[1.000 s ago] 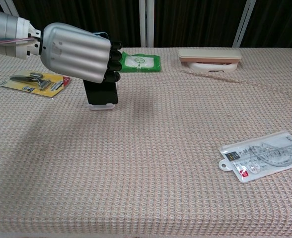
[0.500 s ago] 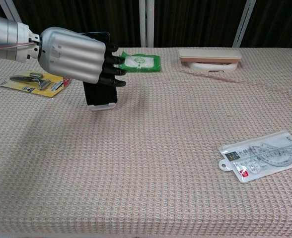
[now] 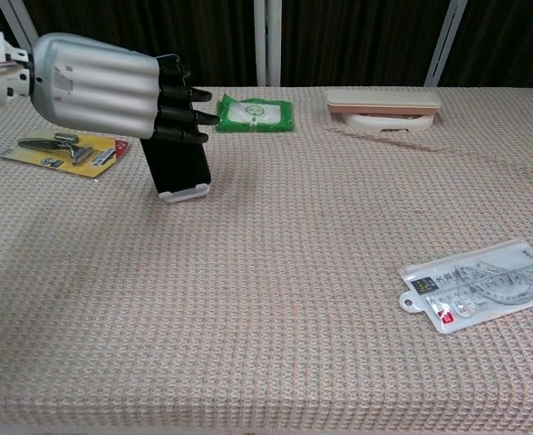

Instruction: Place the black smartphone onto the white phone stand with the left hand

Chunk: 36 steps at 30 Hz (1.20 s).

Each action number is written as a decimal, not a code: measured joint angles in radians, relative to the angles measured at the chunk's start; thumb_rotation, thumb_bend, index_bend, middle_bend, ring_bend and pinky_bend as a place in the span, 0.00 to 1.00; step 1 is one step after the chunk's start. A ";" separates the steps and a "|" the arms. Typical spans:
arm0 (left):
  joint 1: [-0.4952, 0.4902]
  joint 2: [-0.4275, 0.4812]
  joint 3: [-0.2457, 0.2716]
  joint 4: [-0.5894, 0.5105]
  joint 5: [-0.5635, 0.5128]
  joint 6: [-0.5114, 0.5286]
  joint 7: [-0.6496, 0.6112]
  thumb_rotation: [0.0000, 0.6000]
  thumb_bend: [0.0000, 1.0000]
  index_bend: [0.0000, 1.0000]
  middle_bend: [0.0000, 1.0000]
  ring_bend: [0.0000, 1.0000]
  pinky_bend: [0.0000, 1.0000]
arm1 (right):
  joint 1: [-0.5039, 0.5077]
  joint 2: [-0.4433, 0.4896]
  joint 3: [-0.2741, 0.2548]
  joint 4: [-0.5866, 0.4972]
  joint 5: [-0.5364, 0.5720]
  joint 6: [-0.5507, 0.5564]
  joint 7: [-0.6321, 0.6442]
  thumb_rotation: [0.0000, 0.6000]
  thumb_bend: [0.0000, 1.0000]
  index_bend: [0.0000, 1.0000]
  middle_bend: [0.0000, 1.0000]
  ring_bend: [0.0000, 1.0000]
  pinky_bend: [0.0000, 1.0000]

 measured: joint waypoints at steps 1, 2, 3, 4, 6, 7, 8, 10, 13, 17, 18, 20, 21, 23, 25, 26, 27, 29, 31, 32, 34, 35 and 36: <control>0.009 0.009 0.000 -0.010 -0.005 0.008 0.002 1.00 0.17 0.00 0.00 0.05 0.22 | 0.000 0.000 0.000 -0.002 -0.001 0.001 -0.001 1.00 0.16 0.00 0.00 0.00 0.00; 0.018 0.018 0.000 -0.021 -0.009 0.019 0.003 1.00 0.16 0.00 0.00 0.05 0.22 | 0.001 0.000 0.000 -0.003 -0.002 0.001 -0.003 1.00 0.16 0.00 0.00 0.00 0.00; 0.032 0.030 0.000 -0.038 -0.017 0.033 0.004 1.00 0.15 0.00 0.00 0.05 0.22 | 0.001 0.000 0.000 -0.005 -0.003 0.002 -0.005 1.00 0.16 0.00 0.00 0.00 0.00; 0.044 0.039 0.000 -0.052 -0.022 0.046 0.004 1.00 0.15 0.00 0.00 0.05 0.22 | 0.002 0.000 0.000 -0.006 -0.004 0.002 -0.006 1.00 0.16 0.00 0.00 0.00 0.00; 0.072 0.062 0.002 -0.085 -0.032 0.081 0.004 1.00 0.14 0.00 0.00 0.05 0.22 | 0.003 0.000 0.000 -0.008 -0.005 0.002 -0.009 1.00 0.16 0.00 0.00 0.00 0.00; 0.085 0.072 0.003 -0.098 -0.034 0.098 0.004 1.00 0.14 0.00 0.00 0.05 0.22 | 0.004 0.001 0.000 -0.010 -0.006 0.001 -0.011 1.00 0.16 0.00 0.00 0.00 0.00; 0.097 0.082 0.005 -0.111 -0.035 0.117 0.004 1.00 0.14 0.00 0.00 0.05 0.22 | 0.005 0.001 0.000 -0.012 -0.006 0.000 -0.013 1.00 0.16 0.00 0.00 0.00 0.00; 0.129 0.105 0.010 -0.141 -0.034 0.167 0.003 1.00 0.14 0.00 0.00 0.05 0.22 | 0.007 0.002 0.000 -0.017 -0.009 -0.001 -0.019 1.00 0.16 0.00 0.00 0.00 0.00; 0.181 0.134 0.017 -0.178 -0.034 0.241 -0.002 1.00 0.10 0.00 0.00 0.05 0.22 | 0.008 0.003 -0.001 -0.026 -0.014 0.001 -0.024 1.00 0.16 0.00 0.00 0.00 0.00; 0.277 0.154 0.020 -0.221 -0.068 0.351 -0.025 1.00 0.03 0.00 0.00 0.05 0.22 | 0.007 0.006 -0.003 -0.034 -0.017 0.004 -0.021 1.00 0.16 0.00 0.00 0.00 0.00; 0.315 0.155 0.020 -0.234 -0.094 0.391 -0.039 1.00 0.03 0.00 0.00 0.05 0.22 | 0.007 0.006 -0.004 -0.035 -0.016 0.003 -0.017 1.00 0.16 0.00 0.00 0.00 0.00; 0.376 0.154 0.019 -0.251 -0.138 0.458 -0.075 1.00 0.03 0.00 0.00 0.05 0.22 | 0.006 0.008 -0.005 -0.035 -0.015 -0.002 -0.010 1.00 0.16 0.00 0.00 0.00 0.00; 0.418 0.151 0.018 -0.258 -0.167 0.506 -0.109 1.00 0.03 0.00 0.00 0.05 0.22 | 0.006 0.008 -0.007 -0.035 -0.015 -0.005 -0.005 1.00 0.16 0.00 0.00 0.00 0.00; 0.477 0.144 0.017 -0.265 -0.210 0.578 -0.171 1.00 0.03 0.00 0.00 0.05 0.22 | 0.006 0.009 -0.012 -0.036 -0.014 -0.014 -0.002 1.00 0.16 0.00 0.00 0.00 0.00; 0.543 0.133 0.018 -0.266 -0.260 0.651 -0.259 0.99 0.03 0.00 0.00 0.05 0.22 | 0.005 0.009 -0.018 -0.037 -0.014 -0.024 -0.006 1.00 0.16 0.00 0.00 0.00 0.00; 0.571 0.129 0.019 -0.265 -0.280 0.674 -0.300 0.97 0.03 0.00 0.00 0.05 0.22 | 0.005 0.008 -0.020 -0.038 -0.014 -0.027 -0.010 1.00 0.16 0.00 0.00 0.00 0.00; 0.607 0.124 0.022 -0.262 -0.306 0.696 -0.357 0.95 0.03 0.00 0.01 0.05 0.21 | 0.004 0.006 -0.024 -0.039 -0.013 -0.031 -0.018 1.00 0.16 0.00 0.00 0.00 0.00; 0.657 0.116 0.028 -0.256 -0.346 0.717 -0.443 0.85 0.03 0.00 0.01 0.05 0.21 | 0.002 -0.001 -0.030 -0.039 -0.012 -0.039 -0.031 1.00 0.16 0.00 0.00 0.00 0.00; 0.712 0.108 0.035 -0.247 -0.389 0.733 -0.544 0.79 0.03 0.00 0.01 0.05 0.21 | -0.002 -0.010 -0.038 -0.039 -0.009 -0.049 -0.046 1.00 0.16 0.00 0.00 0.00 0.00; 0.734 0.103 0.038 -0.241 -0.406 0.739 -0.587 0.78 0.03 0.00 0.01 0.05 0.21 | -0.003 -0.013 -0.041 -0.040 -0.008 -0.053 -0.050 1.00 0.16 0.00 0.00 0.00 0.00; 0.785 0.090 0.045 -0.216 -0.434 0.757 -0.676 0.77 0.03 0.00 0.01 0.05 0.21 | -0.005 -0.016 -0.045 -0.041 -0.008 -0.057 -0.055 1.00 0.15 0.00 0.00 0.00 0.00; 0.807 0.083 0.047 -0.199 -0.441 0.765 -0.707 0.78 0.03 0.00 0.01 0.05 0.21 | -0.006 -0.017 -0.047 -0.042 -0.009 -0.058 -0.056 1.00 0.15 0.00 0.00 0.00 0.00; 0.832 0.073 0.051 -0.173 -0.446 0.775 -0.735 0.78 0.03 0.00 0.01 0.05 0.21 | -0.005 -0.018 -0.049 -0.041 -0.011 -0.060 -0.057 1.00 0.16 0.00 0.00 0.00 0.00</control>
